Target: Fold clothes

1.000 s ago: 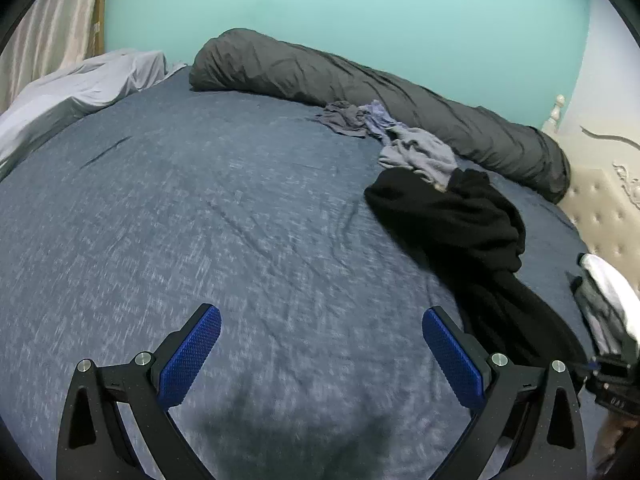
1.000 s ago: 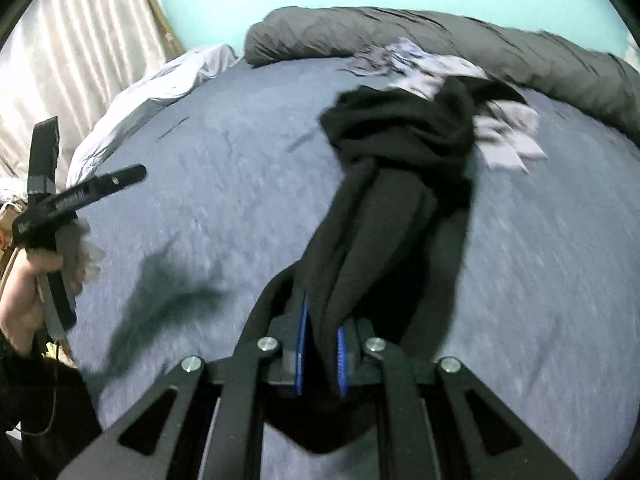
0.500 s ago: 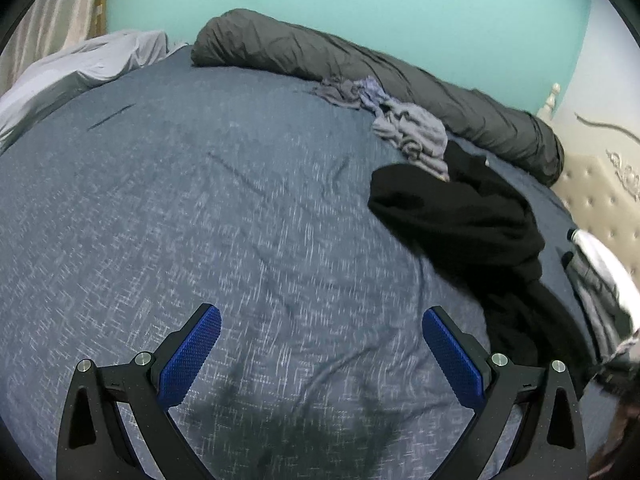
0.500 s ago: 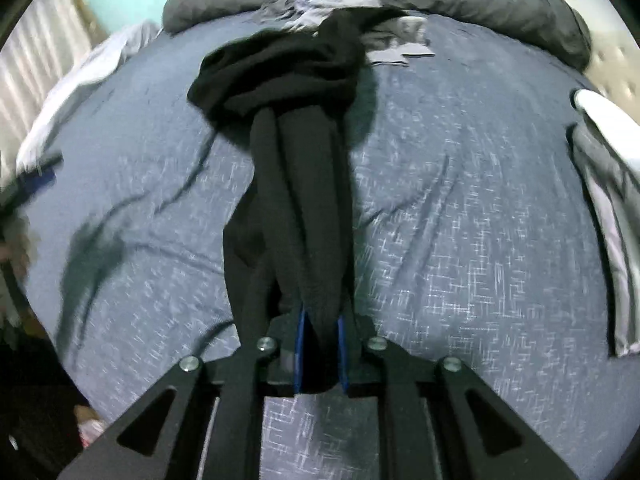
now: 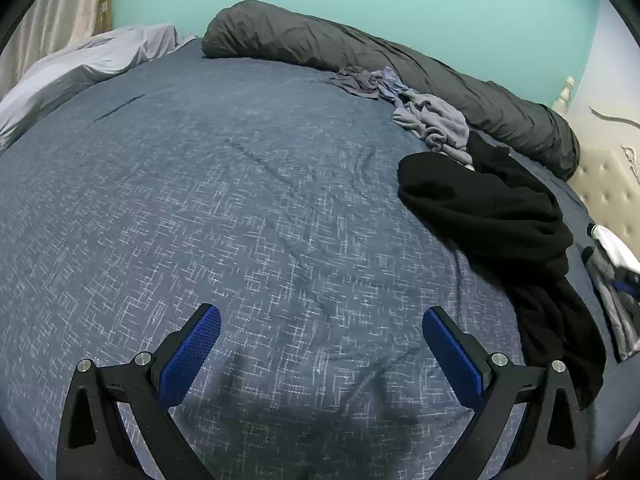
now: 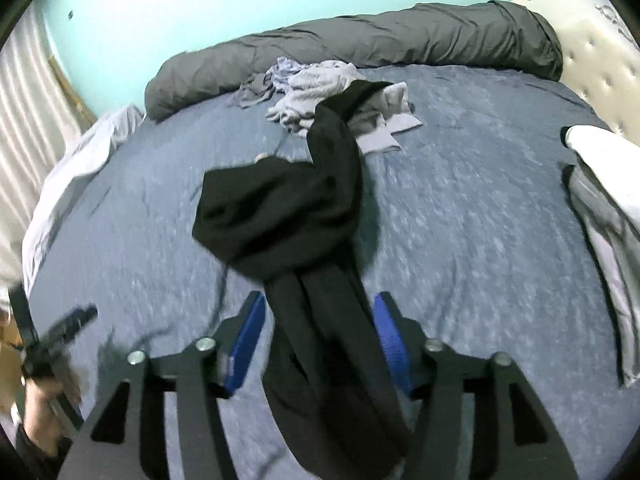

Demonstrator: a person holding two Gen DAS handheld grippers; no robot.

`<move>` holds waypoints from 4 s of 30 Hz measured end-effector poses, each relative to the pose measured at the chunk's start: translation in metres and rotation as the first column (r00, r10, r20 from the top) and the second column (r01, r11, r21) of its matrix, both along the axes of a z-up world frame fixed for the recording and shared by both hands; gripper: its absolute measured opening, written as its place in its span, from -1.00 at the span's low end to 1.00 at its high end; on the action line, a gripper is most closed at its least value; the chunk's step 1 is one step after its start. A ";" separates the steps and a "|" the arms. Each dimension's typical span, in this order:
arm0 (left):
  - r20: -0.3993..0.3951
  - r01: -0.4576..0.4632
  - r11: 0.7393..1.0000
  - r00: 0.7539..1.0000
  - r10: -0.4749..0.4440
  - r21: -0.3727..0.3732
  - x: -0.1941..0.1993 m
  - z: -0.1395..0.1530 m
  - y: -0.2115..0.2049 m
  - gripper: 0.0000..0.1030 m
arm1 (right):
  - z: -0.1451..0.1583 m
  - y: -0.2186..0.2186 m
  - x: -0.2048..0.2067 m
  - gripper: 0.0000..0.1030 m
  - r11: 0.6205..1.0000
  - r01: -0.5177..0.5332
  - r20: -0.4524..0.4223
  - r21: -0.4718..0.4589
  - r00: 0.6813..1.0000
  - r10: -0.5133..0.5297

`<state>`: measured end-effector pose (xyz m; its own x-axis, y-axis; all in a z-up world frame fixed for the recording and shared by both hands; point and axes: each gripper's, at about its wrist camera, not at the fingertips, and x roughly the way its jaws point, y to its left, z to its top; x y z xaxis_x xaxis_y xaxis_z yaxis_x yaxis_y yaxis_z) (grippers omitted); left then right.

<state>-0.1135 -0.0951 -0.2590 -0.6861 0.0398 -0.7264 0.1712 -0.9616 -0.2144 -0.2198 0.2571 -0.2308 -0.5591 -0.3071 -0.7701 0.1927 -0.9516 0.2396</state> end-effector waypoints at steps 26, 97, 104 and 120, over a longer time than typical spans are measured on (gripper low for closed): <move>0.018 0.017 1.000 1.000 -0.017 -0.024 -0.010 -0.012 -0.001 0.99 | -0.048 -0.068 -0.076 -0.67 0.991 -0.021 0.011 -0.132 1.000 0.022; -0.008 -0.014 1.000 1.000 0.014 -0.001 -0.022 -0.008 -0.023 0.99 | -0.055 -0.179 0.011 -0.62 0.906 -0.409 -0.028 -0.109 0.912 0.409; -0.003 -0.023 1.000 1.000 0.023 0.000 -0.020 -0.009 -0.025 0.99 | -0.026 -0.134 -0.023 -0.28 0.966 -0.179 -0.082 -0.184 0.983 0.166; -0.013 -0.020 1.000 1.000 0.020 0.020 -0.019 -0.007 -0.028 0.99 | -0.069 -0.170 -0.016 -0.83 0.949 -0.241 0.037 -0.205 0.967 0.254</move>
<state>-0.1329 -0.1231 -0.2664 -0.6962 0.0400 -0.7168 0.1878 -0.9535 -0.2357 -0.2355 0.0866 -0.2999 -0.3988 -0.5791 -0.7111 0.3946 -0.8083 0.4369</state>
